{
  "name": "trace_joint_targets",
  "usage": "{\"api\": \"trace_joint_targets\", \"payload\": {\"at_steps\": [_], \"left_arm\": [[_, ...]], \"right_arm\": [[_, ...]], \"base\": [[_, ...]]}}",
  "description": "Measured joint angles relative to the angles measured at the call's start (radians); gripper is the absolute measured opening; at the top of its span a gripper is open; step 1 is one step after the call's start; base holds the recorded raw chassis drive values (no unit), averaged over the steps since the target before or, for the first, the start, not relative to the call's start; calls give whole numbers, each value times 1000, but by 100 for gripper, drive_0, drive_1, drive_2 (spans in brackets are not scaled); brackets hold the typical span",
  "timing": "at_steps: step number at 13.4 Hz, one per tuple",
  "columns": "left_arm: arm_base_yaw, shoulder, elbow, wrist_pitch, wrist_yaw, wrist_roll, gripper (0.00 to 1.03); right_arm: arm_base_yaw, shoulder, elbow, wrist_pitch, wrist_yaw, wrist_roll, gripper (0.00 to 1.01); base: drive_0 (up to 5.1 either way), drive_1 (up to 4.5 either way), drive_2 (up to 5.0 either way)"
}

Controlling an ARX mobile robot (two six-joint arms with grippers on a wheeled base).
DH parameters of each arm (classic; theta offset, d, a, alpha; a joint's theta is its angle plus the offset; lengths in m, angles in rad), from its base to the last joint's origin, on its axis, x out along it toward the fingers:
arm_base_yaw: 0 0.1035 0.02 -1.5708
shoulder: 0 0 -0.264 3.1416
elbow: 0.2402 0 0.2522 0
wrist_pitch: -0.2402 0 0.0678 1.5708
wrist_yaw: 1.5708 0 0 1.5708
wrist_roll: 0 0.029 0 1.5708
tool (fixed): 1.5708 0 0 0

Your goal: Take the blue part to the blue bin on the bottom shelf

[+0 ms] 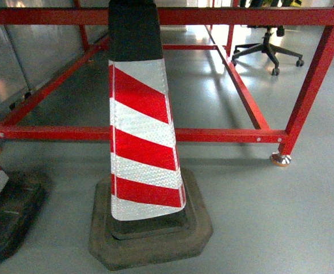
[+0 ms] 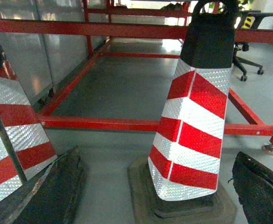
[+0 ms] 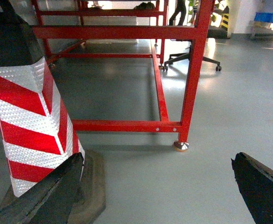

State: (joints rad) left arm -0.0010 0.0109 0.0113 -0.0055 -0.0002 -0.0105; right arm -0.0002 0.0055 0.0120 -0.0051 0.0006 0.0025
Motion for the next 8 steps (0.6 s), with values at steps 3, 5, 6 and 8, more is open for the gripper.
{"api": "trace_joint_targets", "payload": {"at_steps": [3,5,6,8], "left_arm": [[0,0,0,0,0,0,98],[0,0,0,0,0,0,98],[0,0,0,0,0,0,98],[0,0,0,0,0,0,98]], "right_arm": [[0,0,0,0,0,0,98],[0,0,0,0,0,0,98],[0,0,0,0,0,0,98],[0,0,0,0,0,0,98]], "base": [[0,0,0],[0,0,0],[0,0,0],[0,0,0]]}}
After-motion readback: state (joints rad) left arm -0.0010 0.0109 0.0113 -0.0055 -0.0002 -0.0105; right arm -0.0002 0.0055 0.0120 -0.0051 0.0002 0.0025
